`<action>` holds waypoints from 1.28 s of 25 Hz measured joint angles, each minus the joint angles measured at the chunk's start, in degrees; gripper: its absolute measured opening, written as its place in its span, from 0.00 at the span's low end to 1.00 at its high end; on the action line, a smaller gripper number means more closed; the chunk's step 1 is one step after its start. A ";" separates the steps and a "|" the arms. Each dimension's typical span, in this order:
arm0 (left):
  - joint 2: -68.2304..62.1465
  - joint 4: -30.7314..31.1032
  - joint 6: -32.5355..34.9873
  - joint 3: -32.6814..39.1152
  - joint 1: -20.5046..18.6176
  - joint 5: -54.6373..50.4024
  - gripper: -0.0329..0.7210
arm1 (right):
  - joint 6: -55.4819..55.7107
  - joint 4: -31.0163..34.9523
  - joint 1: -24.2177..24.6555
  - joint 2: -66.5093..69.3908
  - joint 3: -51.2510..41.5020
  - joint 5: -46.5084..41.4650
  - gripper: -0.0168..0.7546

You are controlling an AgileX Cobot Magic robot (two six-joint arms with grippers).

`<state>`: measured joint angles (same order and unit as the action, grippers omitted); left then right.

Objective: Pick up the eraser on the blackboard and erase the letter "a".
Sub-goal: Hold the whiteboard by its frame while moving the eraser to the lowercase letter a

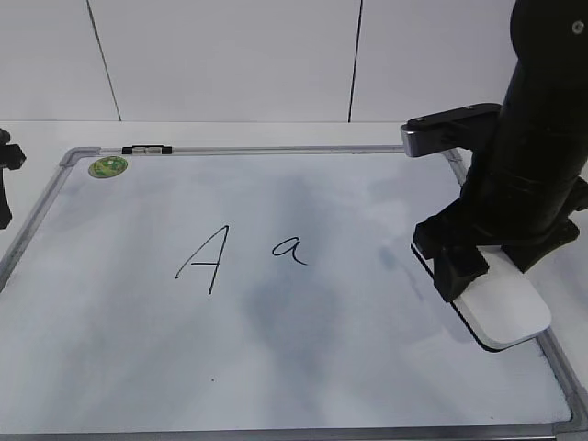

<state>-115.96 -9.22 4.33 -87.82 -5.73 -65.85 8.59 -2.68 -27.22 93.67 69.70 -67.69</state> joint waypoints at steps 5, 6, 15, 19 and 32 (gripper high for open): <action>-3.29 0.22 0.13 0.00 0.00 0.00 0.36 | 0.00 0.00 0.00 0.00 0.00 0.00 0.74; -3.49 0.22 0.13 0.00 0.00 0.00 0.36 | 0.00 0.00 0.00 0.00 0.00 0.00 0.74; -6.31 -0.14 0.15 -0.49 0.00 0.10 0.36 | -0.12 0.00 0.00 0.00 0.00 0.09 0.74; -6.68 -0.27 0.25 -0.87 0.00 -0.20 0.36 | -0.12 0.00 0.00 0.09 0.00 0.09 0.74; -6.81 -1.15 0.45 -0.98 0.00 -0.53 0.07 | -0.68 0.00 0.00 0.09 0.00 0.09 0.74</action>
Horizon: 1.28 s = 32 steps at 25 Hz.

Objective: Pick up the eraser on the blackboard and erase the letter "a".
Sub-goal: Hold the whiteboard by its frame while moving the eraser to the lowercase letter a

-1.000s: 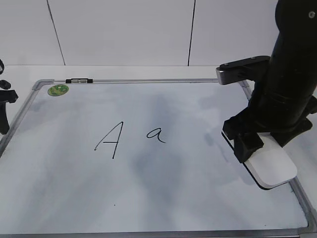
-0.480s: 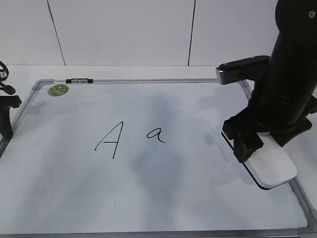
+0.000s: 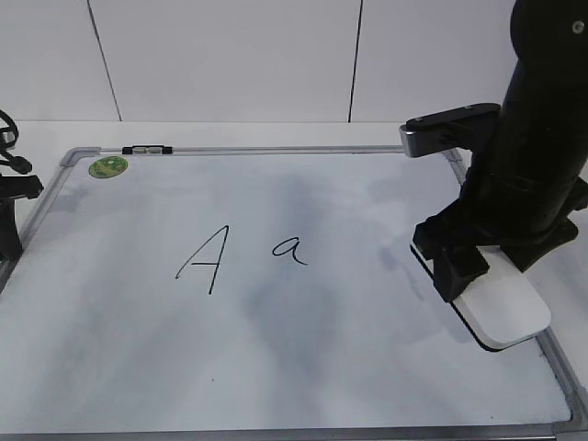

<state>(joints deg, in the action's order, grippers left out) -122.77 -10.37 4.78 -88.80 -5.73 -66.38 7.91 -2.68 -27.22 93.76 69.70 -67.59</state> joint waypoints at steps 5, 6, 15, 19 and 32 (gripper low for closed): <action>0.00 0.00 0.34 0.00 0.00 0.00 0.06 | -0.87 0.00 0.00 0.48 1.00 -0.11 0.74; 0.00 0.00 0.34 0.00 0.00 0.00 0.06 | -1.15 0.00 0.00 1.15 1.86 -0.40 0.74; 0.00 -0.92 0.37 0.00 0.00 -0.09 0.06 | -3.84 -0.11 0.00 12.67 15.80 -2.13 0.74; 0.00 -1.17 0.59 0.00 0.00 -0.09 0.06 | -4.19 -0.45 0.00 17.11 23.32 -2.13 0.74; 0.00 -1.76 0.71 0.00 -0.10 -0.09 0.06 | -4.95 -0.17 0.00 29.64 34.10 -2.26 0.74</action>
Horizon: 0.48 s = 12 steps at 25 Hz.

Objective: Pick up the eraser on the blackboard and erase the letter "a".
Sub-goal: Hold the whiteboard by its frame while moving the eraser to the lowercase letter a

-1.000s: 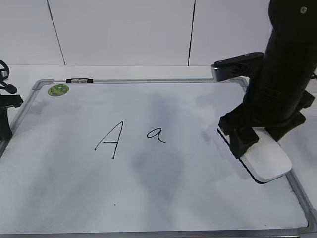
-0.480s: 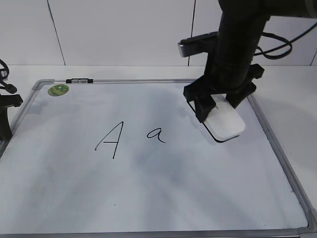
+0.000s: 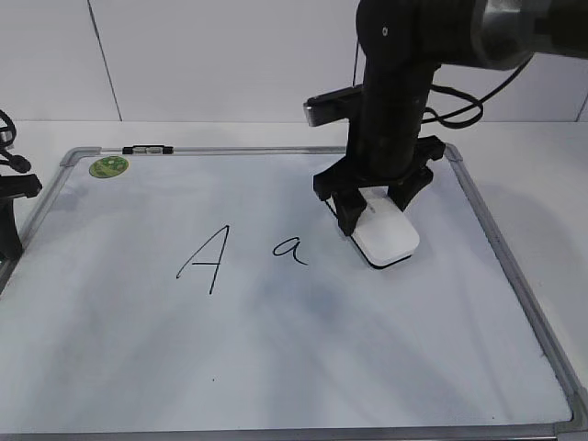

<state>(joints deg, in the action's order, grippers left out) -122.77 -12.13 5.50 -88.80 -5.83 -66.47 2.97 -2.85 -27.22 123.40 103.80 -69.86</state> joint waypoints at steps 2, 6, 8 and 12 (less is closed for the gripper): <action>0.00 -0.12 0.00 0.00 0.00 0.00 0.06 | -0.14 0.23 0.00 1.04 0.12 0.00 0.74; 0.00 -0.12 0.02 0.00 0.00 0.00 0.06 | -0.72 1.13 0.00 1.87 0.49 0.00 0.74; 0.00 -0.12 0.02 0.00 0.00 0.00 0.06 | -1.08 1.46 0.00 2.08 0.59 0.00 0.74; 0.00 -0.12 0.12 0.00 0.00 0.00 0.06 | -2.07 2.85 0.00 2.18 1.49 0.00 0.74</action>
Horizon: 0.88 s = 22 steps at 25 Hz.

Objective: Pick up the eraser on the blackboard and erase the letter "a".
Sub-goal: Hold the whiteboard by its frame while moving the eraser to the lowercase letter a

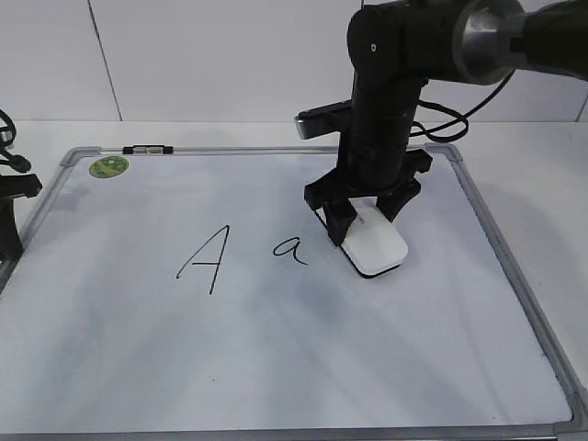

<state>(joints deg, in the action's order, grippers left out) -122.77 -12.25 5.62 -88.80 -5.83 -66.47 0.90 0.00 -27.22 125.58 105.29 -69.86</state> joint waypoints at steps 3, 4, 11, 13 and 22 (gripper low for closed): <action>0.00 0.00 0.00 0.00 0.00 0.00 0.06 | -0.48 0.43 0.00 0.04 0.11 0.00 0.74; 0.00 0.00 0.00 0.00 0.00 0.00 0.06 | -0.90 0.51 0.00 0.13 0.11 0.00 0.74; 0.00 -0.02 0.00 0.00 0.00 0.00 0.06 | -0.90 1.56 0.00 1.61 0.11 0.00 0.74; 0.00 -0.02 0.00 0.00 0.00 0.00 0.06 | -0.90 1.96 0.00 1.84 0.11 0.00 0.74; 0.00 -0.12 0.00 0.00 0.00 0.00 0.06 | -0.90 0.71 -1.57 3.20 1.26 -0.52 0.74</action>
<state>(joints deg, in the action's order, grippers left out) -122.77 -12.37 5.62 -88.80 -5.83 -66.47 0.00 0.71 -28.79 128.78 106.55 -70.38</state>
